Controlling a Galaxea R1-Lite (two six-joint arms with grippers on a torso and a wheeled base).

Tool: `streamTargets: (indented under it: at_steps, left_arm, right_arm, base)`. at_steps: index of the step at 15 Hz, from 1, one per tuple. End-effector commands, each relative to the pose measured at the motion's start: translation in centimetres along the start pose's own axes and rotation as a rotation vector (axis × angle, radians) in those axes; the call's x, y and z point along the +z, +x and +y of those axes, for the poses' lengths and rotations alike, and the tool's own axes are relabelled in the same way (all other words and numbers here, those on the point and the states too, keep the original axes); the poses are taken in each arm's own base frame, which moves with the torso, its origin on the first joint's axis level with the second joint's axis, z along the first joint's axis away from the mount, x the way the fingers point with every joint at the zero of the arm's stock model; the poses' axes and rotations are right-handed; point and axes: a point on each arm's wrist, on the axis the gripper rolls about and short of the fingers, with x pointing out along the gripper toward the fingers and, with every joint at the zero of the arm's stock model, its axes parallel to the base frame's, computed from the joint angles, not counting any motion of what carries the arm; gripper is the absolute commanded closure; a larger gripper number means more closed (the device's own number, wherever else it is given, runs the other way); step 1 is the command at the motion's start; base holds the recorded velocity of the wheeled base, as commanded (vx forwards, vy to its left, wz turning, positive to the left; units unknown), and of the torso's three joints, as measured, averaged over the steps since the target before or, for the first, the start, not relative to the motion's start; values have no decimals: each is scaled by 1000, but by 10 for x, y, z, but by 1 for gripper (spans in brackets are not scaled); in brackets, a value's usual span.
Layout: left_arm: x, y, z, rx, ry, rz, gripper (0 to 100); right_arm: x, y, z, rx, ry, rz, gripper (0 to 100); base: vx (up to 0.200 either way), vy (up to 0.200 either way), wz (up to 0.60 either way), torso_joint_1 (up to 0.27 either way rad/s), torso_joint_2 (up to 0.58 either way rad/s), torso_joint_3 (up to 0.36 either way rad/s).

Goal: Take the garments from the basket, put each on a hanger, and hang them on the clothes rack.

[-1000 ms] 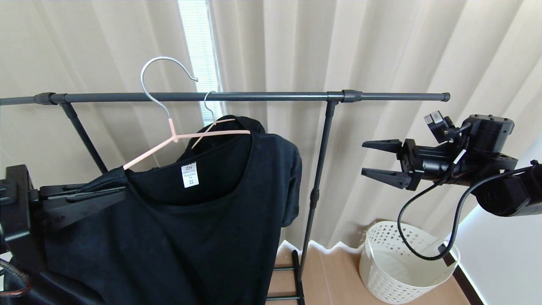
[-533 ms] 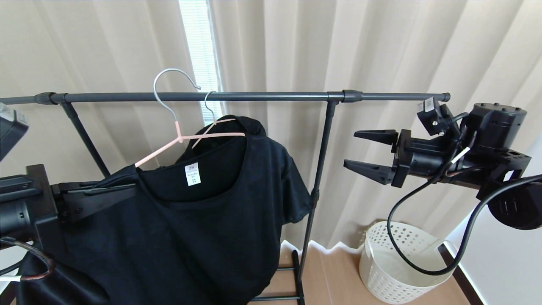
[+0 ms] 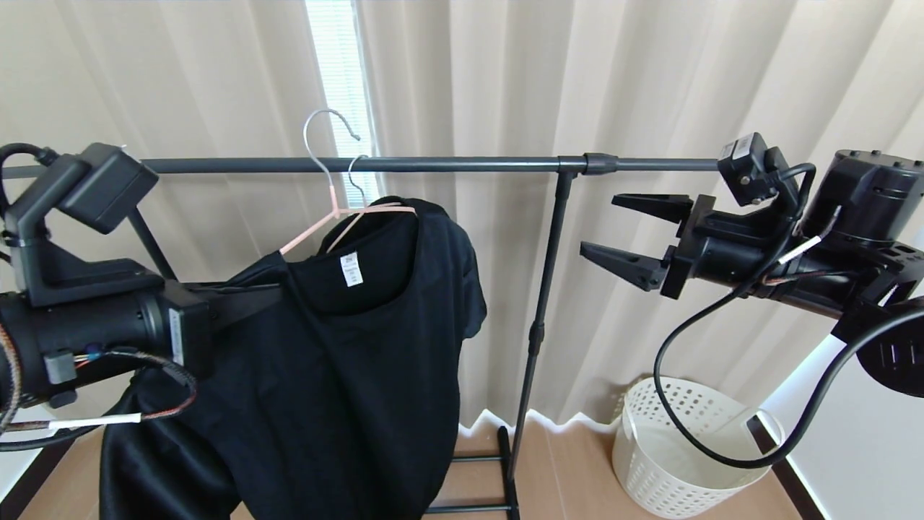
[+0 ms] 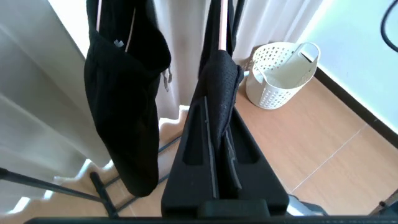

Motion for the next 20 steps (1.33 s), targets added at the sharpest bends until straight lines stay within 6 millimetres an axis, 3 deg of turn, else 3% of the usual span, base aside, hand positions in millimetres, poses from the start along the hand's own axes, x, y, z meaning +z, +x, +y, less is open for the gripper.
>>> streamTargets:
  at_steps: [1,9,20]
  left_arm:
    - [6,24,-10,-4,2,34,100]
    - [11,31,-15,-11,-26,30,100]
    - [15,81,-35,-88,-41,24,100]
  right_arm:
    - [8,-5,3,-3,-16,-19,0]
    - [17,-10,5,-10,-34,-40,0]
    - [20,-12,4,-18,-42,-48,0]
  base:
    - [0,0,0,0,0,0]
    - [0,0,0,0,0,0]
    - [0,0,0,0,0,0]
